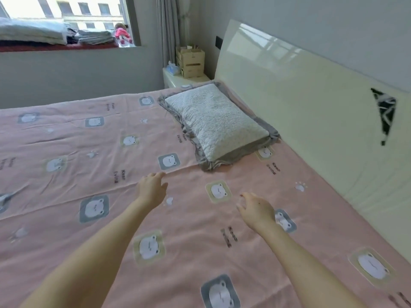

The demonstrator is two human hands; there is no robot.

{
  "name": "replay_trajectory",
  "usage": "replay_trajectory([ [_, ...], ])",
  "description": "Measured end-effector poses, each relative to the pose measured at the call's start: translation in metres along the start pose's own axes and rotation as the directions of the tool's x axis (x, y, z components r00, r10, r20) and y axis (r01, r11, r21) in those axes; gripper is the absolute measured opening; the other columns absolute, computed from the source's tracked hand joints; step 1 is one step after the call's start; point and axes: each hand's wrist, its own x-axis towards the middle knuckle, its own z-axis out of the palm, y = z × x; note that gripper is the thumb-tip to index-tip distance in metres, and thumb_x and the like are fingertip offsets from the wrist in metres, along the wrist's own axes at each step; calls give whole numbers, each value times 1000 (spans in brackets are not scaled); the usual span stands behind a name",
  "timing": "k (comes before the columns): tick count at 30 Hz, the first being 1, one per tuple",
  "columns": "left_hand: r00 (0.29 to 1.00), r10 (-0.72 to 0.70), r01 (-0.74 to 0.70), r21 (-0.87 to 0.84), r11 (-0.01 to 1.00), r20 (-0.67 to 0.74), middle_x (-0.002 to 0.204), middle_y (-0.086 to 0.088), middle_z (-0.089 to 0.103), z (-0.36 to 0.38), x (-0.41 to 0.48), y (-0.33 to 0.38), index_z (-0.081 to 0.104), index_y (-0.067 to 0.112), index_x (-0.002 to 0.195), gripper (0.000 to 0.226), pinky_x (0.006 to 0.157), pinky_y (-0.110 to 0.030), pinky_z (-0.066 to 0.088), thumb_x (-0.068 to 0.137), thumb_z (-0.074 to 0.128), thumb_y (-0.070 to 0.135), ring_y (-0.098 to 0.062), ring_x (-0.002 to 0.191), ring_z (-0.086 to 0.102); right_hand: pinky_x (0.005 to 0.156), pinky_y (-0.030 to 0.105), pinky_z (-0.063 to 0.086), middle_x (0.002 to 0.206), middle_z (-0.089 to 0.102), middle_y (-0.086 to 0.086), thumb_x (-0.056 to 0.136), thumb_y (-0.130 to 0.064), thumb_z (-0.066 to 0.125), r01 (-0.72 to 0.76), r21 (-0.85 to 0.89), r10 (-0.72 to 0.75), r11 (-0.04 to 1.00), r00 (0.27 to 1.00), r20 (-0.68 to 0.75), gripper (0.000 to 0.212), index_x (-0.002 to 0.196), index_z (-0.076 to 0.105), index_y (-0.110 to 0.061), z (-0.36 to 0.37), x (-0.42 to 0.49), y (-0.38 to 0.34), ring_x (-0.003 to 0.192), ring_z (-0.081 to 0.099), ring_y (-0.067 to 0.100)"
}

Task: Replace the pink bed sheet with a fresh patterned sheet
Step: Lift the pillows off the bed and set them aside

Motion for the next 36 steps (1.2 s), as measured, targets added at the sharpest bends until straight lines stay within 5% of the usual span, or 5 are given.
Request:
replay_trajectory([
  [9,972,-102,28,326,945,213,158,-4,13,163,233,-105,11,34,149,63,111,-58,13,94,22,61,-35,145,7,108,45,31,157,15,8,81,-68,51,-113,-66,127,991,955,269,88,150,5,-36,154,278,-31,139,24,34],
  [17,975,-170,194,173,966,-145,152,-12,29,292,315,-200,35,28,144,64,109,-63,2,89,20,57,-38,141,19,113,57,15,153,-21,21,46,-99,14,-28,-448,178,894,939,295,116,141,-24,-44,278,365,15,137,-1,54],
  [28,973,-179,197,124,972,-144,151,-15,30,291,334,-204,43,28,140,60,109,-65,2,88,25,51,-40,140,19,109,45,28,150,12,34,70,-83,42,124,-563,232,817,824,517,106,151,-3,-31,234,379,-27,140,20,42],
  [32,970,-149,172,108,979,-192,151,-17,30,292,331,-207,44,25,140,61,110,-58,-6,87,25,50,-40,140,18,81,32,45,118,64,8,79,-76,43,-74,-423,25,903,992,-121,74,129,54,-23,179,435,-49,110,59,28],
  [36,963,-143,169,98,981,-229,150,-16,32,295,336,-205,44,25,140,60,110,-58,-4,87,29,49,-41,139,21,102,46,39,149,21,30,74,-75,53,-273,-433,227,859,961,-157,115,148,6,-1,167,539,-47,132,35,41],
])
